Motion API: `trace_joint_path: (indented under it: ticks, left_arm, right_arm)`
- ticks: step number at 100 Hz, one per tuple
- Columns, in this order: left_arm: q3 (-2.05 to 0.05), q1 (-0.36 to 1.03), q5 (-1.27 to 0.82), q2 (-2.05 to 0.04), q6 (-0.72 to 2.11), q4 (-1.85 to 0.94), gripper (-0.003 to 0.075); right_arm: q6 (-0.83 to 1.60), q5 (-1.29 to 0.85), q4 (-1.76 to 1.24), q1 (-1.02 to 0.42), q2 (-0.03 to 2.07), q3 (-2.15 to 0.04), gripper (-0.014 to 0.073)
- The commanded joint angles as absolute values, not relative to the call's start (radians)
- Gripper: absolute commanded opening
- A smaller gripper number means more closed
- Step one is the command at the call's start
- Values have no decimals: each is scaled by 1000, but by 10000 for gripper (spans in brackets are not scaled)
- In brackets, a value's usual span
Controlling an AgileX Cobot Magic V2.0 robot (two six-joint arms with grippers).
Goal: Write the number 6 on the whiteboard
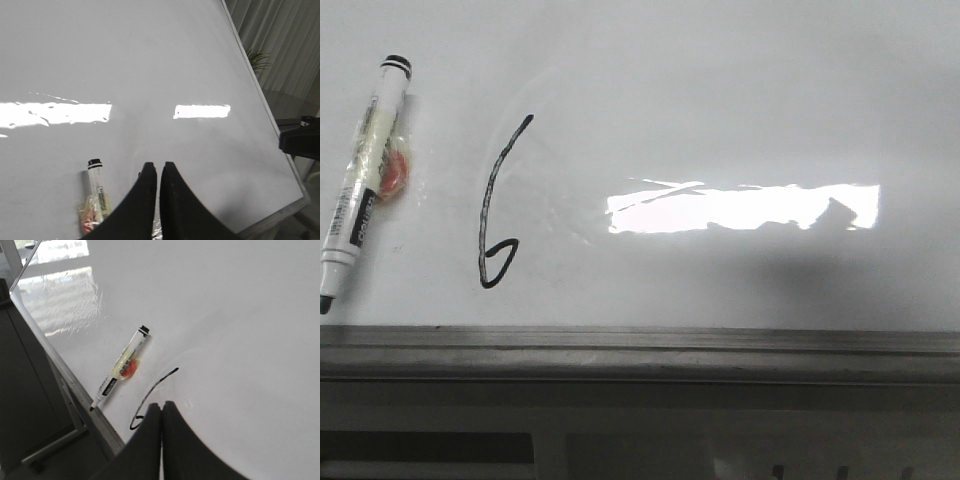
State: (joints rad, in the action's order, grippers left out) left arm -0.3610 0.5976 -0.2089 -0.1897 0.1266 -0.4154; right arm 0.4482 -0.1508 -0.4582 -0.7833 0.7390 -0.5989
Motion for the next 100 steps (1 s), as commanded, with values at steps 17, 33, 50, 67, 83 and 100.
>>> trace_joint_path:
  ticks: [17,33,50,67,83,100]
  left_arm:
    - [-287,595,-150,-84,130,-274,-20]
    - [-263,595,-150,-75,130,-276,-20]
    - [-256,595,-152,-75,130,-276,-20]
    - [-256,595,-152,-75,130,-276,-20]
    - [-256,595,-152,-75,130,-276,-20]
    - [-256,595,-150,-75,130,-264,-20]
  right_arm:
    - [457,70,-449,-778,485,-353,-64]
    - [457,70,-449,-778,376,-255,-64]
    - [457,70,-449,-778,352,-212,-64]
    - [457,68,-449,-778,352,-204,-64]
    - [457,68,-449,-778,352,-204,-64]
    - [457,68,-449,-778,352,-204,-64]
